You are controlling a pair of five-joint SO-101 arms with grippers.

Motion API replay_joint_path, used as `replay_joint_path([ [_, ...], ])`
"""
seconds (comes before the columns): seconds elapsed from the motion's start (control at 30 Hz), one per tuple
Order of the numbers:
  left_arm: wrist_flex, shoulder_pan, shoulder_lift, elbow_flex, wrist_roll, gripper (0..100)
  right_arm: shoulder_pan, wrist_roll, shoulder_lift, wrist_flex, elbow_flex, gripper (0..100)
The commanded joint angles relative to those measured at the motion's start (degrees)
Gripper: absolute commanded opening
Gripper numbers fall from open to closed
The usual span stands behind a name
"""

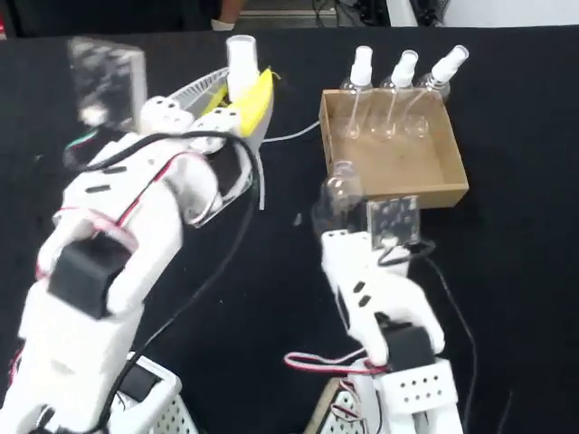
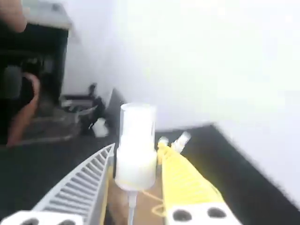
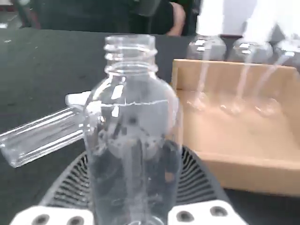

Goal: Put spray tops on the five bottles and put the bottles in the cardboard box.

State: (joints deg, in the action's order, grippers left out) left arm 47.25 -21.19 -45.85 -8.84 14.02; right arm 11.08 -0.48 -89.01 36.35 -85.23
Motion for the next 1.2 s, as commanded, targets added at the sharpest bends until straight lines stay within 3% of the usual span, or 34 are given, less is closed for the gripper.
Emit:
replay_joint_path([
  [0.0,-6.24,-1.71,-6.07,-3.56,2.73,3,5.19,0.79,-7.96,-0.09,-2.07,1.0],
  [0.2,-19.69,-1.98,-12.13,-15.69,2.90,3,8.26,0.79,-19.38,0.35,-7.16,1.0],
  [0.4,-27.60,-2.07,-17.23,-22.73,2.90,3,12.04,5.19,-19.30,0.35,-7.96,1.0],
  [0.73,-28.66,-2.07,-17.76,-24.57,2.64,3,13.89,5.19,-19.82,0.35,-7.69,1.0],
  [1.17,-31.30,-1.98,-8.26,-24.22,2.55,3,13.80,5.27,-19.82,0.35,-6.90,1.0],
])
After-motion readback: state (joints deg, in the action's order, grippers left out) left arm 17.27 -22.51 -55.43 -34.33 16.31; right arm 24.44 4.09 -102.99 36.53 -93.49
